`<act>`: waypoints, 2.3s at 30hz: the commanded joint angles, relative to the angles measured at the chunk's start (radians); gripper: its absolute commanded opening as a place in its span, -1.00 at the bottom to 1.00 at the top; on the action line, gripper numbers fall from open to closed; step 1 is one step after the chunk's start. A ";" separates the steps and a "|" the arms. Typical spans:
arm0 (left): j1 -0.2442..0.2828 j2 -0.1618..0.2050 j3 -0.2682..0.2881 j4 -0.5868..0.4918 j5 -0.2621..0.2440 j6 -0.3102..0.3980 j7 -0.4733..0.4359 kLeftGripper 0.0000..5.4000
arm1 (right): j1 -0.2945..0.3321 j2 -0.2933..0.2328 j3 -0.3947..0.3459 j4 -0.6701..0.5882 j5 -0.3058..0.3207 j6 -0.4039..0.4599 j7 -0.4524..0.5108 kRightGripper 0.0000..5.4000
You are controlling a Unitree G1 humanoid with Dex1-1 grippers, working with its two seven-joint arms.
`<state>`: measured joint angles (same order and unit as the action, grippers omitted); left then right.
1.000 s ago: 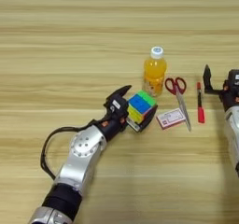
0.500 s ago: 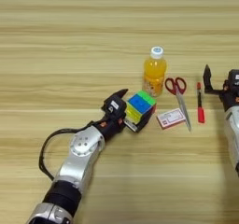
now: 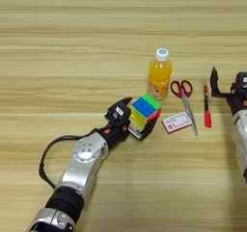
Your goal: Move the objects on the table
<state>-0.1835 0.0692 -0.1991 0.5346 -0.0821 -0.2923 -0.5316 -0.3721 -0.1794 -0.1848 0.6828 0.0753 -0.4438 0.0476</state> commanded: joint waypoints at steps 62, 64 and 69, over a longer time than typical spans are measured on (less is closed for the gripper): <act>0.001 -0.001 -0.002 -0.041 0.004 0.007 -0.025 0.21 | -0.012 0.007 0.001 -0.003 -0.003 0.013 -0.011 1.00; 0.003 0.000 -0.001 -0.044 0.004 0.007 -0.024 0.21 | -0.011 0.006 0.000 -0.003 -0.002 0.013 -0.011 1.00; 0.005 0.022 0.025 -0.065 -0.006 0.012 -0.016 0.21 | -0.011 0.006 0.000 -0.001 -0.003 0.011 -0.011 1.00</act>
<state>-0.1802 0.0738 -0.1948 0.4929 -0.0838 -0.2915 -0.5518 -0.3721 -0.1754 -0.1846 0.6828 0.0752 -0.4437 0.0468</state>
